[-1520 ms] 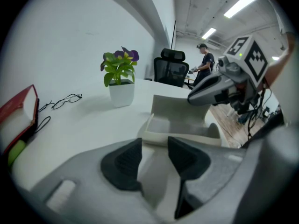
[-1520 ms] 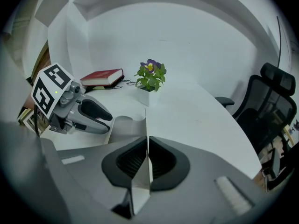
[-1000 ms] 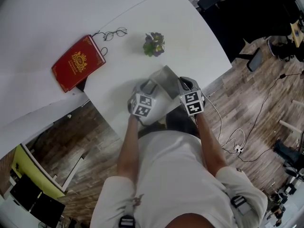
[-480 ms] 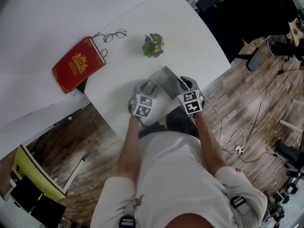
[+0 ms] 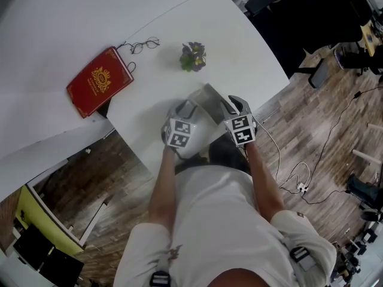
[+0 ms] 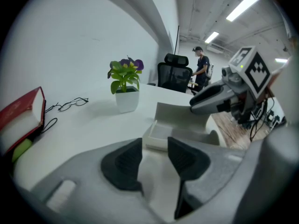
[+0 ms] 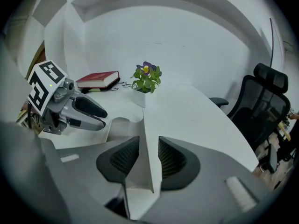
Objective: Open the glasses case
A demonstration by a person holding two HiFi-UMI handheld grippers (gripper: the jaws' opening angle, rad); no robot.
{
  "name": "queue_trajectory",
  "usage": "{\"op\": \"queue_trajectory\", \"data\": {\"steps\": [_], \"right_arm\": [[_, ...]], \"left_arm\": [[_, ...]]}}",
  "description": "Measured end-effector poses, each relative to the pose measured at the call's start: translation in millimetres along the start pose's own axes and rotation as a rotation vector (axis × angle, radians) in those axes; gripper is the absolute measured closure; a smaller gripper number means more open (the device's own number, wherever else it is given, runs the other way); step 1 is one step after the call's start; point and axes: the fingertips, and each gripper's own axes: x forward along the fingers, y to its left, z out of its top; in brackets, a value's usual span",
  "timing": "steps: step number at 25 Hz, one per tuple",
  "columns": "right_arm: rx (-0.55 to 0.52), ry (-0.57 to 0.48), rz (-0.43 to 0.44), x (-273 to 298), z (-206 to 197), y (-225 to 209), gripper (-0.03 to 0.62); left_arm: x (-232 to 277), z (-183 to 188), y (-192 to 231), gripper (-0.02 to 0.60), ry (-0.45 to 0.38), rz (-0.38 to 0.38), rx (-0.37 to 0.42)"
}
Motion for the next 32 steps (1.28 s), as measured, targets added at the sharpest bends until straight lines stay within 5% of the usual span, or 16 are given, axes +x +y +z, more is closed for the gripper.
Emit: {"op": "queue_trajectory", "data": {"steps": [9, 20, 32], "right_arm": [[0.010, -0.073, -0.042, -20.8, 18.3, 5.5, 0.462], [-0.024, -0.273, -0.114, -76.9, 81.9, 31.4, 0.436], [-0.015, -0.442, -0.105, -124.3, 118.7, 69.4, 0.430]], "left_arm": [[-23.2, 23.6, 3.1, 0.410, -0.101, 0.019, 0.028], [-90.4, 87.0, 5.8, 0.405, -0.347, 0.069, 0.057], [-159.6, 111.4, 6.3, 0.400, -0.492, 0.083, 0.090]]}}
